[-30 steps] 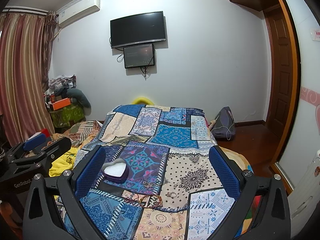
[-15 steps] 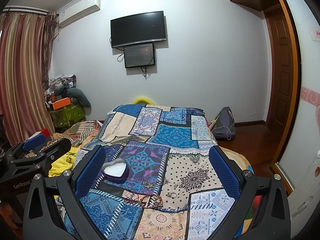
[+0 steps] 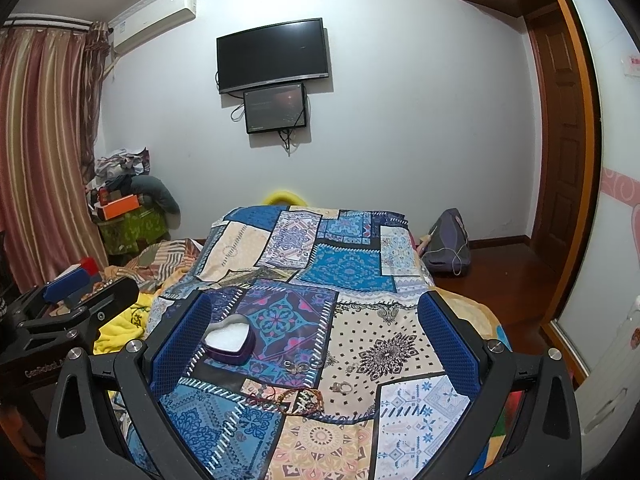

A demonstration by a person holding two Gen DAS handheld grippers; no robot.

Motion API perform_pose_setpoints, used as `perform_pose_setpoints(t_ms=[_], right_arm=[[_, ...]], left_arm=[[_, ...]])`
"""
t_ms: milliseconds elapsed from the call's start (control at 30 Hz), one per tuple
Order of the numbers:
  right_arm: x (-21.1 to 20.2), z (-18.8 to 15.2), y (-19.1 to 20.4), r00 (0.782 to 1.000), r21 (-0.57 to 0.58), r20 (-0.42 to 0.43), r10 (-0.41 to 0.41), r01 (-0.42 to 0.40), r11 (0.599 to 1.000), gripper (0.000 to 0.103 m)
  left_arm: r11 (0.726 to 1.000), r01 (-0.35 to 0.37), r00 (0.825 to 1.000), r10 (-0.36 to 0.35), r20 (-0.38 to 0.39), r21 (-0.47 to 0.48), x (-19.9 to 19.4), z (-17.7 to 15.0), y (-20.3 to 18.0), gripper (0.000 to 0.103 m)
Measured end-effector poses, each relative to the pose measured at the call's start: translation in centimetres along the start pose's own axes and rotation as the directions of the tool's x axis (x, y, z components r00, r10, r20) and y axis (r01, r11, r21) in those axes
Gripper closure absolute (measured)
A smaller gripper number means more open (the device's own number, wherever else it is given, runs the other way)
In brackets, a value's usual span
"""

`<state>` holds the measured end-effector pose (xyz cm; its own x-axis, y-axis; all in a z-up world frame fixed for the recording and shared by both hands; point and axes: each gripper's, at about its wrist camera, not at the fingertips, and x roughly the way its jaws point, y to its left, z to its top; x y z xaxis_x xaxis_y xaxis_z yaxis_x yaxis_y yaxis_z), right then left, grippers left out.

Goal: Organize jewelry

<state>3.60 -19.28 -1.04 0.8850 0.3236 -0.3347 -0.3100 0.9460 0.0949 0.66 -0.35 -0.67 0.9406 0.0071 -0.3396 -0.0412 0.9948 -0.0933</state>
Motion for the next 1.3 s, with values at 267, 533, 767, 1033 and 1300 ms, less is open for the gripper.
perform_pose_setpoints(t_ms=[267, 533, 767, 1033, 1300], right_arm=[[0.7, -0.3, -0.9, 1.0, 0.023, -0.014, -0.012, 0.013, 1.0, 0.001], [2.4, -1.4, -2.6, 0.997, 0.045, -0.068, -0.035, 0.039, 0.998, 0.001], [4.5, -3.1, -4.7, 0.987, 0.071, -0.147, -0.067, 0.078, 0.994, 0.001], [7.8, -5.6, -7.6, 0.954, 0.103, -0.288, -0.08, 0.114, 0.988, 0.001], [10.3, -7.6, -8.4, 0.929, 0.102, -0.366, -0.054, 0.097, 0.99, 0.007]], left_arm=[[1.0, -0.008, 1.0, 0.008, -0.022, 0.012, 0.9, -0.2, -0.2, 0.0], [0.999, -0.006, 0.997, 0.009, -0.077, 0.036, 3.1, -0.8, -0.8, 0.0], [0.998, 0.004, 0.986, 0.005, -0.164, 0.056, 6.5, -2.1, -1.5, 0.0], [0.997, 0.033, 0.961, -0.011, -0.275, 0.075, 10.9, -4.4, -1.8, 0.0], [0.993, 0.085, 0.896, -0.042, -0.442, 0.077, 15.8, -8.3, -1.9, 0.0]])
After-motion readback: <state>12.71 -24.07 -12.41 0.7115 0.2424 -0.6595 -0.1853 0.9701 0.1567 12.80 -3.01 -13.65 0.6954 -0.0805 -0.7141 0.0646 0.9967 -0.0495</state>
